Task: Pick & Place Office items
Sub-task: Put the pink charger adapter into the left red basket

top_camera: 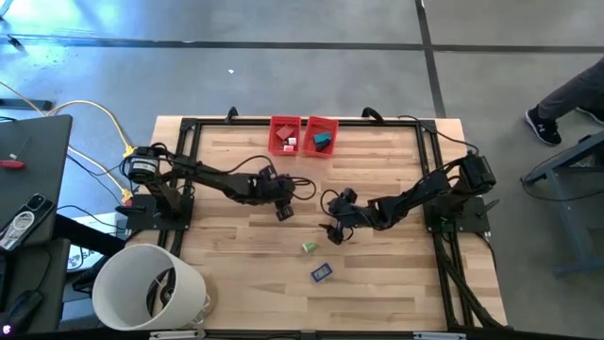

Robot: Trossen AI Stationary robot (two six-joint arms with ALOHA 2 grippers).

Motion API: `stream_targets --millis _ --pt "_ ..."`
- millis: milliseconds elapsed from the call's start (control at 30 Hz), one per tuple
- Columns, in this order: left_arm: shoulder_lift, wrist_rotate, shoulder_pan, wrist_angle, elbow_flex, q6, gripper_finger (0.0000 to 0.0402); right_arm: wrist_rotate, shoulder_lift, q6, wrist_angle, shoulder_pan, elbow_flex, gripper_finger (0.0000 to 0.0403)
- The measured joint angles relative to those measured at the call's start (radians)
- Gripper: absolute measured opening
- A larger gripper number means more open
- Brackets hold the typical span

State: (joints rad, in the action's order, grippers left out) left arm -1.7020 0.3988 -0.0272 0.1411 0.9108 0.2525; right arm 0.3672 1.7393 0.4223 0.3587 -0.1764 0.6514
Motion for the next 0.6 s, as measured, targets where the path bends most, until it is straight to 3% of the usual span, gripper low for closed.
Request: stream_targets --millis 233,600 --pt "0.023 -0.001 0.038 -0.017 0.005 -0.024 0.0143 -0.011 0.0 -0.031 0.065 -0.004 0.0 0.0372" --pt "0.161 -0.009 0.112 -0.083 0.005 -0.073 0.0143 -0.04 0.0 -0.165 0.224 -0.016 0.0 0.0372"
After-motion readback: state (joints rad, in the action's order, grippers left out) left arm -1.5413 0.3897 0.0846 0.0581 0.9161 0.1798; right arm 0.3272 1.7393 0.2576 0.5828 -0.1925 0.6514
